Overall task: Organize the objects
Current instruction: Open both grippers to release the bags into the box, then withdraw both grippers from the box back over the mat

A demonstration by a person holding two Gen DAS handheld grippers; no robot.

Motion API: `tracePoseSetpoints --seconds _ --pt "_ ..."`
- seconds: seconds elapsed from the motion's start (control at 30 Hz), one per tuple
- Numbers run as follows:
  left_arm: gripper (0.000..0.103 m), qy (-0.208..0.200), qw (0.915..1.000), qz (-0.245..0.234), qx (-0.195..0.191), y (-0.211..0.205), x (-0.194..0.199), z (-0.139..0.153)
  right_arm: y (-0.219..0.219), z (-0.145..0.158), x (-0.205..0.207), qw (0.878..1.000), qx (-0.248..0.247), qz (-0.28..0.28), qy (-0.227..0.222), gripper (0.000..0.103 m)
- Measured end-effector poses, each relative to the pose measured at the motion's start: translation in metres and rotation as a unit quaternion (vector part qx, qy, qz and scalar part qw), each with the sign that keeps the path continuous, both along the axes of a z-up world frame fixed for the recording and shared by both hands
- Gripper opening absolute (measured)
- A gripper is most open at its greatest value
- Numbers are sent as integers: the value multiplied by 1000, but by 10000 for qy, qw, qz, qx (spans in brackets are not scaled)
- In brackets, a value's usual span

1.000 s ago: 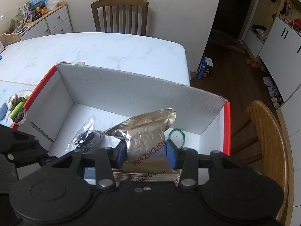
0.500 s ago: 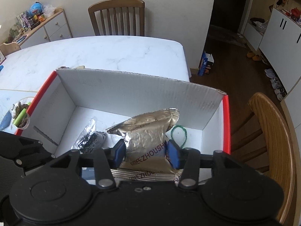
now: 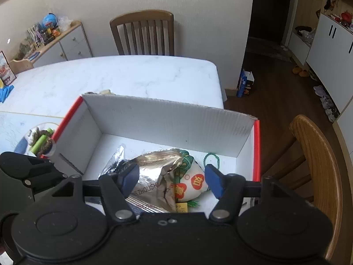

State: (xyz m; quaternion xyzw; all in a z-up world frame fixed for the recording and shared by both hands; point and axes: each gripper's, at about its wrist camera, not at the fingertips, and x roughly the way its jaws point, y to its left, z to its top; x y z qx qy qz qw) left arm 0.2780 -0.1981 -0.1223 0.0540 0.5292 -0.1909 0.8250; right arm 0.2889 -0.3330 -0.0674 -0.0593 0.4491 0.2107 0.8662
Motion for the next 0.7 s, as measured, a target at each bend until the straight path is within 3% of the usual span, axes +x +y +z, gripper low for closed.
tracePoseSetpoints --seconds 0.43,0.7 --pt "67 -463 9971 98 -597 36 -27 45 -12 31 -29 9994 287 -172 -116 72" --pt "67 -801 9937 316 -712 83 -48 68 1 46 -54 9984 492 -207 -166 74"
